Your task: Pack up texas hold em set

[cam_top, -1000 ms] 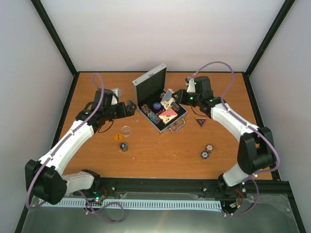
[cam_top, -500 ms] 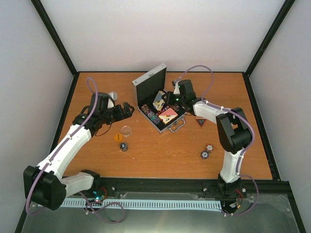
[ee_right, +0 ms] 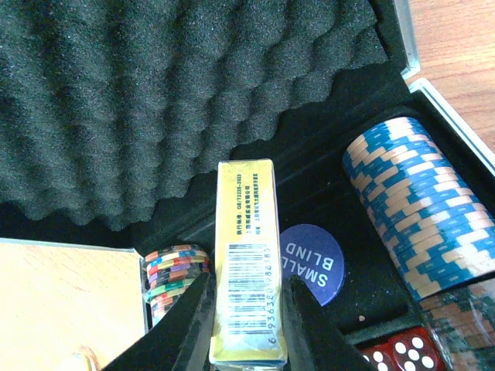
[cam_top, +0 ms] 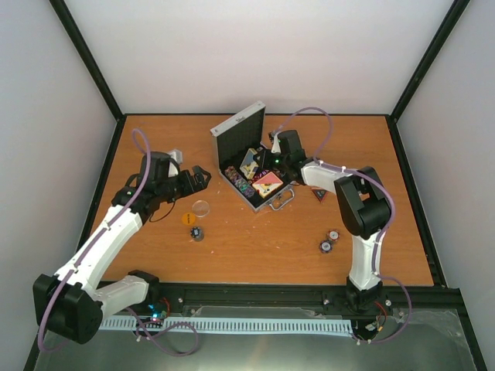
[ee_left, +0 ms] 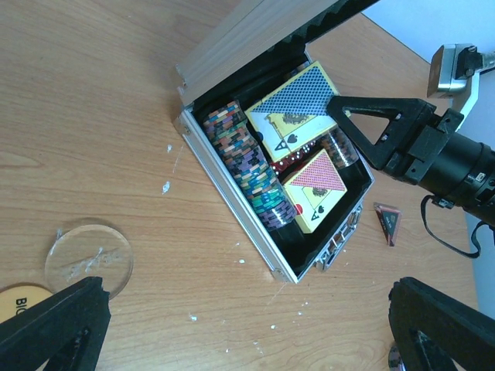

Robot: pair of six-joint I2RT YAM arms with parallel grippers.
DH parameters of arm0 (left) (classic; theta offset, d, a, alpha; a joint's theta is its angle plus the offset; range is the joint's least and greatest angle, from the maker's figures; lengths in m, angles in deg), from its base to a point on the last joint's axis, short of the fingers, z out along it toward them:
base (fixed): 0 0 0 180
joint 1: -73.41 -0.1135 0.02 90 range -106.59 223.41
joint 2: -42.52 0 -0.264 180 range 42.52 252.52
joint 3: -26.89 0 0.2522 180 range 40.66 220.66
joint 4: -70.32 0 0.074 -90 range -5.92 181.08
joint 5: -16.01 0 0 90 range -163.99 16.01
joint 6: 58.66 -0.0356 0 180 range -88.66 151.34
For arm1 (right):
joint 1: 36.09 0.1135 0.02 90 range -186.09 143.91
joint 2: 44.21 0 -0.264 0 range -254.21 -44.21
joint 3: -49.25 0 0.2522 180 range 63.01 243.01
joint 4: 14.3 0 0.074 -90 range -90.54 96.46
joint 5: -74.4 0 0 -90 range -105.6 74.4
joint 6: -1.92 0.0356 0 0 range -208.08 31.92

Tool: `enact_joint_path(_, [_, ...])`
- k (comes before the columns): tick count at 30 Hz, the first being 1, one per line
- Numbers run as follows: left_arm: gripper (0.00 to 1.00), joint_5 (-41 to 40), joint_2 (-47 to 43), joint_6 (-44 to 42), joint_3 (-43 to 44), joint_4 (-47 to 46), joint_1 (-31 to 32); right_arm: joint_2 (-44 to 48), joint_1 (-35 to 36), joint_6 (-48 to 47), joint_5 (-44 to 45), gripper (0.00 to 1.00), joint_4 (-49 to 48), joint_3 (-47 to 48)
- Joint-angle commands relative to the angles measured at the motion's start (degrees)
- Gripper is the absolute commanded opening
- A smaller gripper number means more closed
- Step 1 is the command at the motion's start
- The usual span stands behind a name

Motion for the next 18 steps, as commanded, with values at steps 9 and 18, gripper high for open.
enact_joint_path(9, [1.00,-1.1,-2.4,1.9,-0.5,0.5,-0.2,-2.9,0.6,-0.2,-0.6,0.12,-3.6,1.8])
enact_joint_path(18, [1.00,-1.4,-2.2,2.0,-0.2,0.4,-0.2,1.8,0.5,-7.4,4.5,0.59,2.4,4.0])
